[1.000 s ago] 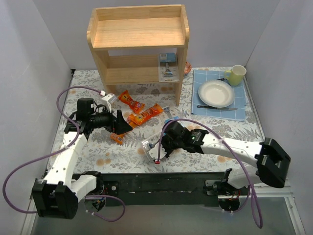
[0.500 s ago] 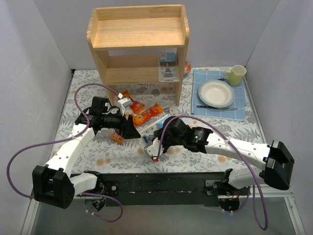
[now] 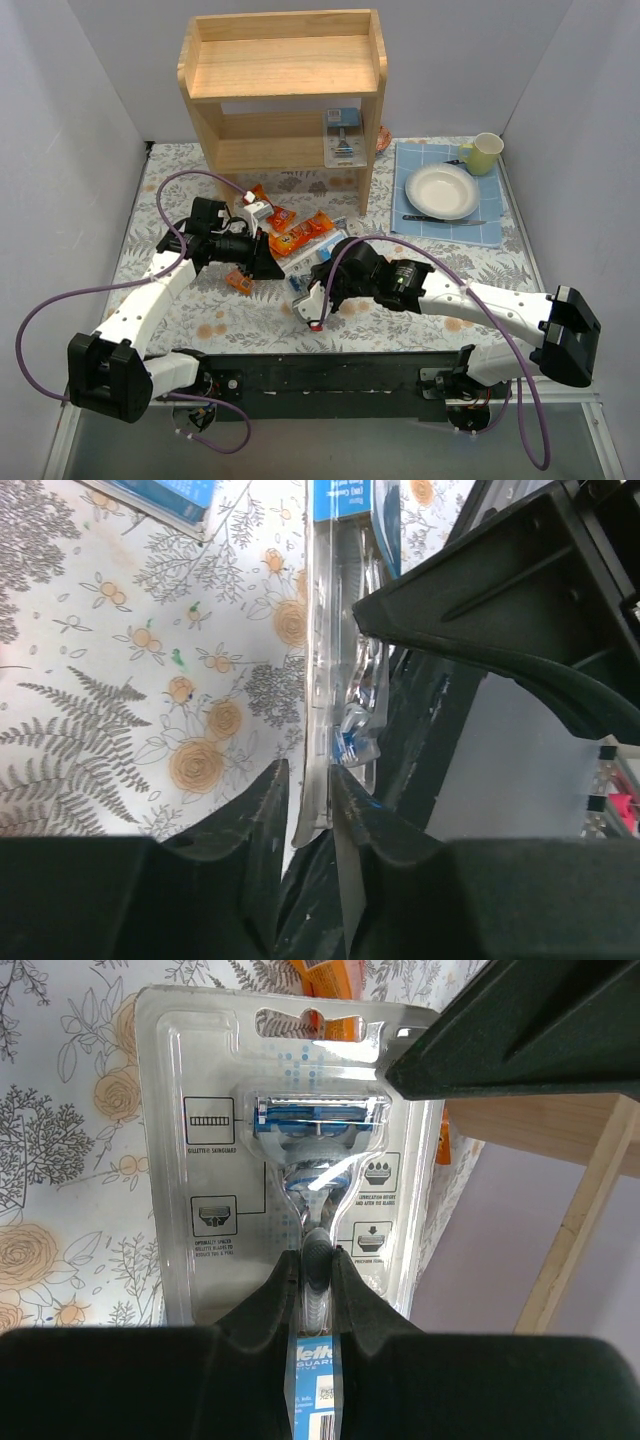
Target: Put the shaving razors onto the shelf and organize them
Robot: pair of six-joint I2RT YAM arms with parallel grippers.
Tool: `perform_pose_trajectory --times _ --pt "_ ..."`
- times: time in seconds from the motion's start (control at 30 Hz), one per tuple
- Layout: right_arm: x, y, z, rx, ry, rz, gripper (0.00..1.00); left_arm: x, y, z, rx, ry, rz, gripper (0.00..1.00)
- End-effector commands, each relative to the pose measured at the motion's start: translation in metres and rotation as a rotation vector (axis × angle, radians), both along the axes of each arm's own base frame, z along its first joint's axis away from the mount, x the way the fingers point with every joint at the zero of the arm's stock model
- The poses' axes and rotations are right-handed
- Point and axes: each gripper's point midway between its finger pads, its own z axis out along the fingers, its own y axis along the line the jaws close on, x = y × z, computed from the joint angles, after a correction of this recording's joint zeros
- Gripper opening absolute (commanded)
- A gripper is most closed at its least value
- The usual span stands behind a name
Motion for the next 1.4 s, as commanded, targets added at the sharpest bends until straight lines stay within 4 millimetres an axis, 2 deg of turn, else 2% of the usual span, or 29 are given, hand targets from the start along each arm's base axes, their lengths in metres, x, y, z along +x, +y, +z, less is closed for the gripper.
perform_pose_trajectory --times 0.0,0.07,0.1,0.13,0.17,0.27,0.3,0.33,0.37,0.43,0.5,0.53,0.57,0.6,0.63,0.7,0.73,0.77,0.8,0.83,0.9,1.03,1.07,1.1,1.2,1.27,1.3,1.37 --pt "0.011 0.02 0.045 0.103 -0.101 0.004 0.01 -0.005 -0.007 0.011 -0.048 -0.003 -0.06 0.16" --pt "0.011 0.022 0.05 0.114 -0.107 0.004 0.01 -0.011 -0.008 0.009 -0.062 0.044 -0.082 0.09" --pt "0.014 0.02 0.051 0.114 -0.119 -0.02 0.07 -0.012 -0.009 0.009 -0.067 0.055 -0.087 0.0" --pt "0.019 0.017 0.058 0.123 -0.141 -0.051 0.17 -0.013 -0.009 0.01 -0.073 0.059 -0.089 0.0" --pt "0.022 0.014 0.063 0.135 -0.151 -0.074 0.35 -0.013 -0.01 0.015 -0.08 0.042 -0.087 0.0" --pt "0.031 -0.007 0.09 0.185 -0.186 -0.185 0.52 -0.009 -0.014 0.034 -0.13 0.012 -0.059 0.0" --pt "0.033 -0.014 0.102 0.206 -0.19 -0.222 0.53 -0.009 -0.015 0.044 -0.154 -0.005 -0.054 0.0" --pt "0.034 -0.028 0.118 0.246 -0.184 -0.284 0.55 -0.006 -0.018 0.053 -0.184 -0.001 -0.034 0.0" --pt "0.033 -0.038 0.124 0.247 -0.175 -0.314 0.58 -0.006 -0.019 0.06 -0.203 -0.002 -0.029 0.0" --pt "0.037 -0.062 0.158 0.327 -0.199 -0.412 0.62 0.0 -0.02 0.079 -0.253 -0.021 0.017 0.0" --pt "0.044 -0.086 0.173 0.366 -0.213 -0.499 0.65 0.006 -0.02 0.093 -0.283 -0.063 0.07 0.0" --pt "0.044 -0.1 0.182 0.392 -0.23 -0.529 0.67 0.008 -0.021 0.114 -0.333 -0.112 0.111 0.0" --pt "0.053 -0.114 0.187 0.416 -0.244 -0.581 0.7 0.012 -0.02 0.122 -0.356 -0.121 0.153 0.0" --pt "0.056 -0.127 0.188 0.425 -0.254 -0.615 0.71 0.022 -0.017 0.136 -0.387 -0.188 0.223 0.0" --pt "0.066 -0.142 0.187 0.428 -0.255 -0.671 0.71 0.026 -0.016 0.142 -0.418 -0.149 0.274 0.0" --pt "0.074 -0.157 0.188 0.455 -0.253 -0.734 0.71 0.038 -0.013 0.161 -0.464 -0.179 0.341 0.0" --pt "0.082 -0.169 0.185 0.456 -0.255 -0.784 0.71 0.045 -0.011 0.165 -0.478 -0.155 0.371 0.0" --pt "0.085 -0.173 0.183 0.468 -0.248 -0.811 0.71 0.055 -0.005 0.168 -0.502 -0.11 0.422 0.0" --pt "0.088 -0.177 0.185 0.481 -0.251 -0.827 0.71 0.064 0.0 0.185 -0.532 -0.139 0.453 0.0" --pt "0.092 -0.182 0.18 0.475 -0.253 -0.849 0.71 0.076 0.003 0.183 -0.533 -0.116 0.492 0.0" --pt "0.095 -0.185 0.177 0.479 -0.249 -0.864 0.71 0.089 0.014 0.193 -0.574 -0.096 0.543 0.0" --pt "0.098 -0.187 0.169 0.474 -0.231 -0.878 0.71 0.115 0.021 0.19 -0.629 -0.017 0.616 0.0" --pt "0.097 -0.187 0.166 0.468 -0.228 -0.874 0.71 0.127 0.025 0.181 -0.628 0.016 0.65 0.0" --pt "0.098 -0.188 0.164 0.465 -0.226 -0.878 0.71 0.132 0.026 0.183 -0.651 0.032 0.664 0.0" --pt "0.098 -0.189 0.161 0.464 -0.225 -0.881 0.71 0.158 0.034 0.171 -0.662 0.092 0.738 0.0" --pt "0.099 -0.189 0.158 0.457 -0.221 -0.884 0.71 0.17 0.036 0.17 -0.68 0.134 0.765 0.0" --pt "0.099 -0.189 0.157 0.453 -0.221 -0.882 0.71 0.18 0.036 0.16 -0.674 0.168 0.785 0.0" --pt "0.098 -0.187 0.155 0.45 -0.215 -0.873 0.71 0.192 0.038 0.163 -0.688 0.202 0.813 0.0"
